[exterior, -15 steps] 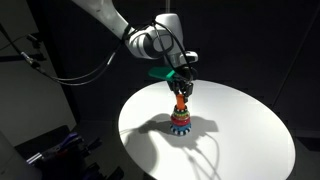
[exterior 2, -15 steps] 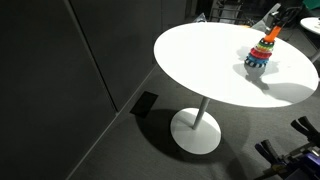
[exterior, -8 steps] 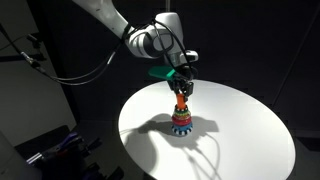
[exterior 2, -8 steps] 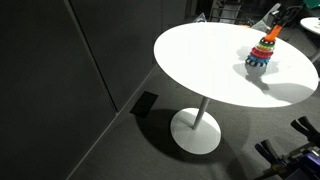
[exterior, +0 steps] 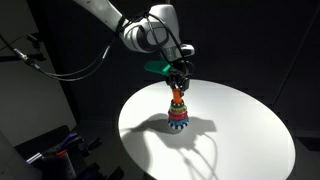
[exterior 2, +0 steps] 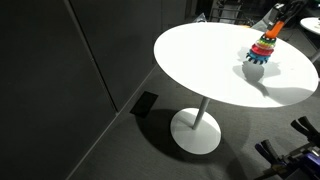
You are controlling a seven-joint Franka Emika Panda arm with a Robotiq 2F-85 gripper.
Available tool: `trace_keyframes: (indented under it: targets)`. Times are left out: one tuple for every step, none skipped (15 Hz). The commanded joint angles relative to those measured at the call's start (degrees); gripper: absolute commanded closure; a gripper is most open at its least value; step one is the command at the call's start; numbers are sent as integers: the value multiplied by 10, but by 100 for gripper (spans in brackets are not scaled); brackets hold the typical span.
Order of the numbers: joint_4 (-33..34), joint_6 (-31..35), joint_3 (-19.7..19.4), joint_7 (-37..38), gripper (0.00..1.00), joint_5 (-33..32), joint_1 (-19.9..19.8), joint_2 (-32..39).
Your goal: Move the orange stand to the left then put the stripped ring on the table
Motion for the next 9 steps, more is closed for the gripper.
trace_keyframes:
  targets:
    - [-33,-11,14,-33,80,23,-7,-40]
    - [-43,-9,16,-35,80,24,-6,-47]
    - [-52,-7,18,-37,80,24,-4,-53]
    - [-61,-7,20,-40,80,25,-4,-59]
    - [-71,-7,21,-42,80,24,-2,-66]
    - [-80,-11,22,-46,80,24,-3,-78]
    - [-90,-12,23,-48,80,22,-2,-87]
    - [-98,-14,24,-51,80,20,-2,-95]
    - [-105,-19,24,-55,80,20,-1,-104]
